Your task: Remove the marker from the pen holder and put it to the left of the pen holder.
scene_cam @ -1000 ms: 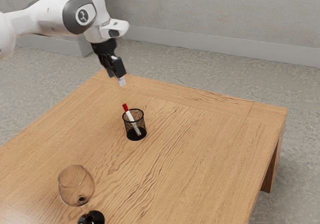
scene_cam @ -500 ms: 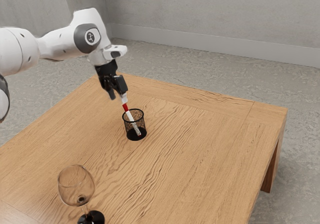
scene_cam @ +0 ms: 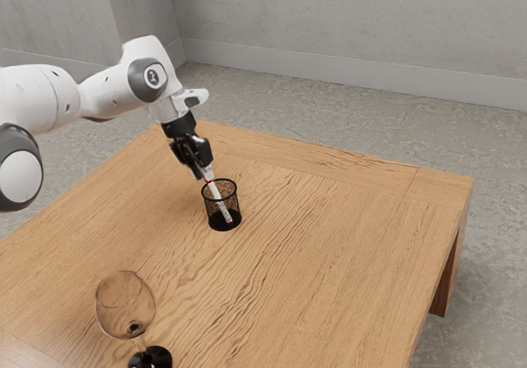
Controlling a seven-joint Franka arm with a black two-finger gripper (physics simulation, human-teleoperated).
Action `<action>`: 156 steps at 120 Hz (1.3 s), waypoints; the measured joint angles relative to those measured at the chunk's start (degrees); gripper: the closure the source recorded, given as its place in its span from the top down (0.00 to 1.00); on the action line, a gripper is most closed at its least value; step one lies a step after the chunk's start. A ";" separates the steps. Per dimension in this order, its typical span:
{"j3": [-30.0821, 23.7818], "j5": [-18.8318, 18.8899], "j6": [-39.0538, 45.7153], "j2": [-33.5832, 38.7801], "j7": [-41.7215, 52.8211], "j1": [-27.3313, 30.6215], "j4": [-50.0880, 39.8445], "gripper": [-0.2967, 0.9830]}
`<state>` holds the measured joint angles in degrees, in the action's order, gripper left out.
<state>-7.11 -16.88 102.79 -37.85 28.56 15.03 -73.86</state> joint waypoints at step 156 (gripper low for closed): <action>-0.24 1.07 18.22 12.72 -1.91 -1.59 -12.22 0.15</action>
<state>-7.35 -15.80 121.01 -25.13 26.64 13.44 -86.08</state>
